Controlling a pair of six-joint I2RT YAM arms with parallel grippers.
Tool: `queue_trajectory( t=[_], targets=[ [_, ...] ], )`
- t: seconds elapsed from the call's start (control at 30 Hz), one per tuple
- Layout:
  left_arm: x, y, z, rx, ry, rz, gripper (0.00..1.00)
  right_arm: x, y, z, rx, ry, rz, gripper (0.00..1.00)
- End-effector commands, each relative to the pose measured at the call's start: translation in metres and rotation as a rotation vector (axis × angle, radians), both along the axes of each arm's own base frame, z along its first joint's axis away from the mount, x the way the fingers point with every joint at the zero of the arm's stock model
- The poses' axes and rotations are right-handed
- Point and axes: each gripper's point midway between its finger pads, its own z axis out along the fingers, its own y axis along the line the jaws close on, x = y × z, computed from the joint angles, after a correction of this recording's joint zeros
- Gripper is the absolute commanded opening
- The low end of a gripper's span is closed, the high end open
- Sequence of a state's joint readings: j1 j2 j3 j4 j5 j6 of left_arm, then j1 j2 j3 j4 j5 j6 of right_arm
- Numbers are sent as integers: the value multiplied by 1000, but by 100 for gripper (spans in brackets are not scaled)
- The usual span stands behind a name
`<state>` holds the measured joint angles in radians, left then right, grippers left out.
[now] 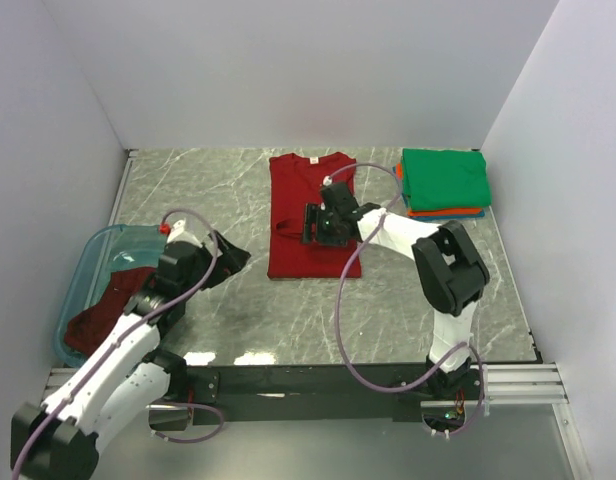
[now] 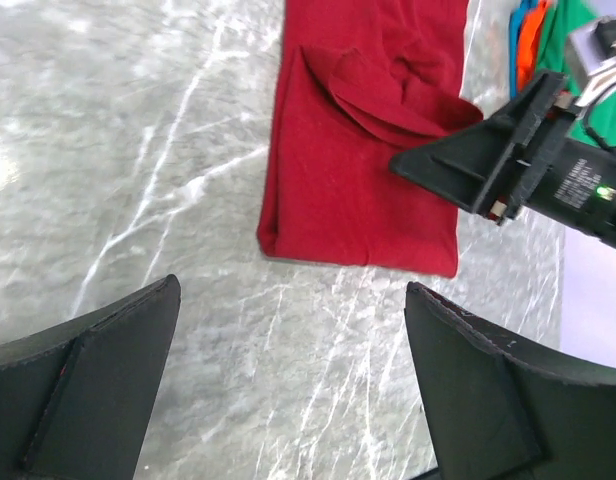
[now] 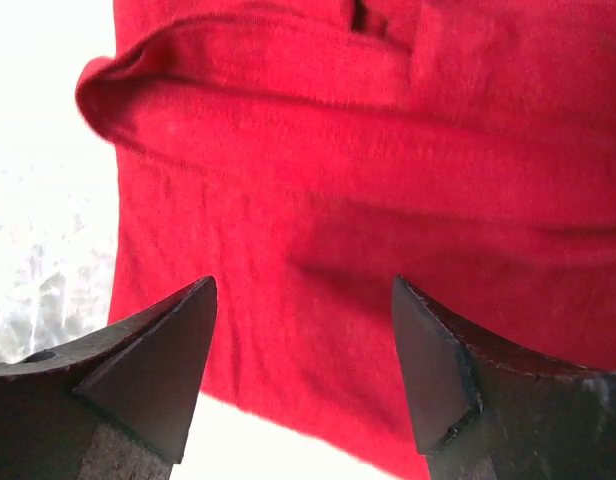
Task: Fold and stack the t-shirts
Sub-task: Fold the tshirt
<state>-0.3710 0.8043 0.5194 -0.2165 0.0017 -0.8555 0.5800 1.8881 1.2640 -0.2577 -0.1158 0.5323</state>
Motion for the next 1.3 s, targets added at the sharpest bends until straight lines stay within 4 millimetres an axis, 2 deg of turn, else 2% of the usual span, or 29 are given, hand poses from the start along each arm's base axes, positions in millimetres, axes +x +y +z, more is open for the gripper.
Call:
queue_trajectory(
  t=[0.0,0.03,0.07,0.13,0.3,0.33,0.4,0.43,0.5,0.53,0.63,0.67,0.7,0.73,0.77,0.8,0.83,0.87,0.9,0.93,0.97,1.0,1.03,1.07,1.1,1.13,1.17,1.23,1.27],
  targets=[
    [-7,16,-3,-27,-19,106,99,28,8,11,5,-79,-12,77],
    [-7,19,-4,-33,-20,131,100,32,6,7,-10,-74,-18,77],
    [-8,22,-7,-28,-20,141,99,42,9,14,-18,-94,-28,77],
    [-9,22,-2,-33,-38,134,99,50,4,2,-61,-77,-46,77],
    [-7,20,-2,-22,-27,126,99,86,1,-1,-49,-92,-112,77],
    [-7,19,-4,-18,-18,117,100,100,2,8,-29,-125,-127,77],
    [-5,14,-8,-5,6,92,99,113,3,11,-15,-147,-143,77],
    [-6,10,-10,-7,17,64,99,128,5,25,10,-188,-153,77],
    [-4,6,-14,5,40,44,99,142,3,29,-1,-211,-169,77],
    [-4,2,-15,-2,50,26,99,150,5,43,8,-235,-169,77],
    [0,-5,-18,-21,55,2,99,155,1,61,-13,-259,-164,77],
    [0,-8,-21,-28,63,-12,100,152,-2,79,-12,-285,-156,77],
    [1,-10,-26,-32,78,-15,99,149,-4,86,-13,-295,-155,77],
    [3,-14,-24,-42,66,-28,99,140,-14,79,-42,-279,-171,78],
    [3,-18,-23,-55,68,-49,99,133,-19,83,-41,-274,-195,78],
    [4,-21,-29,-57,87,-60,100,124,-28,105,-26,-298,-222,78],
    [8,-25,-26,-69,70,-71,99,105,-41,86,-59,-242,-238,79],
    [9,-28,-27,-73,71,-85,99,94,-47,84,-54,-225,-263,79],
    [10,-32,-33,-77,96,-102,99,81,-55,103,-31,-247,-280,79],
    [11,-34,-36,-77,104,-109,99,58,-68,76,-60,-191,-291,80],
    [14,-37,-36,-80,106,-118,99,46,-73,74,-44,-175,-307,80],
    [14,-40,-48,-73,151,-123,98,34,-79,86,-16,-193,-319,80],
    [18,-44,-47,-80,144,-136,97,12,-89,62,-40,-143,-321,81],
    [23,-48,-45,-80,142,-151,94,2,-92,57,-31,-128,-328,81],
    [22,-52,-57,-71,184,-174,87,-10,-94,63,-2,-135,-323,80],
    [24,-54,-61,-71,199,-180,83,-26,-101,43,-18,-98,-319,80],
    [27,-57,-60,-75,197,-190,80,-33,-103,45,-3,-102,-324,80],
    [25,-64,-73,-81,238,-218,72,-54,-109,26,-13,-58,-310,80],
    [25,-67,-80,-82,258,-228,66,-59,-112,27,-4,-56,-324,80]
  ],
)
